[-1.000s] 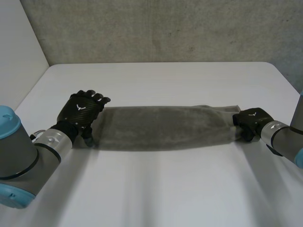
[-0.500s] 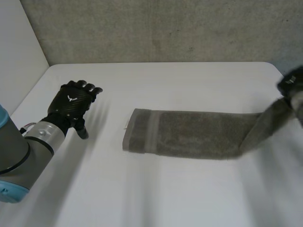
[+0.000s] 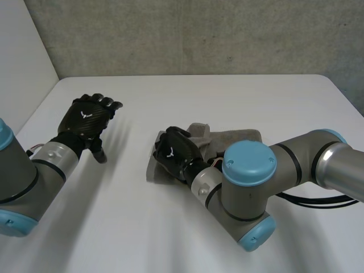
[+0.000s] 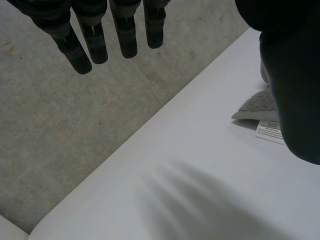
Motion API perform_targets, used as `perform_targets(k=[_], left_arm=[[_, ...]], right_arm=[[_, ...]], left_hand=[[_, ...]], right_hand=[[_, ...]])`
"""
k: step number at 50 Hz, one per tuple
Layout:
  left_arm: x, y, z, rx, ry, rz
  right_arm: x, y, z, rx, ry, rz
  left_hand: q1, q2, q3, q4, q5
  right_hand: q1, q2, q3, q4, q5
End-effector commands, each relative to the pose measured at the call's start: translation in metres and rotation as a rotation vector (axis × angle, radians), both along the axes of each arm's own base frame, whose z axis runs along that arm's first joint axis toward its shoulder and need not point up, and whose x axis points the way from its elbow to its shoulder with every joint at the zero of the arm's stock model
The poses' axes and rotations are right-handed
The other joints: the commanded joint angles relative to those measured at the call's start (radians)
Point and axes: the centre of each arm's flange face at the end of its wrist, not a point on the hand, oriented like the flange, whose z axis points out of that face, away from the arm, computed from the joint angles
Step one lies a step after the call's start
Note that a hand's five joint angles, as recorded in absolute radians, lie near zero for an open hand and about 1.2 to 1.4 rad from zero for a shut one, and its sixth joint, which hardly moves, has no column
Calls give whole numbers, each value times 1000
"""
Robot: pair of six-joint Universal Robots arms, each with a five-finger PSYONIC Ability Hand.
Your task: Fold the towel.
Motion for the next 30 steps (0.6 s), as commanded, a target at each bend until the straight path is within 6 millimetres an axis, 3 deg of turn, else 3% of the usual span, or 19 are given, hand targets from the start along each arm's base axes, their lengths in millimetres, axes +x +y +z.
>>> perform_targets(k=[1,3,4,5,6,8,9,10,14,16,19,22,24,30], left_arm=[[-7,-2,3,-14,3,-17],[-17,2,5,-24,6,-44],[-17,2,5,-24,6,-45],[-23,4,5,-29,5,-55],[-23,4,5,-29,5,-55],[-36,11,4,-31,5,-84],[-36,11,4,-31,5,-85],[-43,15,4,-33,5,-98],[-60,25,1,-31,5,-138],[-79,38,-3,-29,4,-190],[-97,50,-9,-21,0,-241],[-106,57,-12,-18,-2,-267],[-123,70,-17,-16,-3,-315],[-152,85,-29,-7,5,-380]], right_arm=[[-9,-7,10,85,-67,-35],[-29,-19,35,150,-153,-108],[-29,-19,35,151,-153,-108],[-46,-31,45,199,-198,-168],[-46,-31,45,199,-198,-168],[-76,-42,56,317,-274,-260],[-76,-42,56,317,-275,-261],[-89,-44,58,374,-308,-304],[-109,-45,56,485,-350,-374],[-130,-47,48,543,-355,-445],[-145,-48,42,557,-342,-493],[-151,-49,38,562,-335,-510],[-158,-50,33,576,-326,-534],[-160,-45,24,602,-305,-519]], left_hand=[[-77,-65,-54,-69,-204],[-74,-62,-51,-66,-202],[-74,-62,-51,-66,-201],[-71,-59,-48,-63,-199],[-71,-59,-48,-63,-199],[-65,-54,-42,-57,-193],[-65,-54,-42,-57,-193],[-62,-51,-39,-54,-190],[-59,-48,-36,-52,-187],[-56,-45,-34,-49,-184],[-56,-45,-34,-49,-184],[-56,-45,-34,-49,-184],[-56,-45,-34,-49,-184],[-56,-45,-34,-49,-184]], right_hand=[[-537,-539,-590,-585,-547],[-537,-539,-590,-585,-547],[-537,-539,-590,-585,-547],[-537,-539,-590,-585,-547],[-537,-539,-590,-585,-547],[-537,-539,-590,-585,-547],[-537,-539,-590,-585,-547],[-537,-539,-590,-585,-547],[-537,-539,-590,-585,-547],[-537,-539,-590,-585,-547],[-537,-539,-590,-585,-547],[-537,-539,-590,-585,-547],[-537,-539,-590,-585,-547],[-537,-539,-590,-585,-547]])
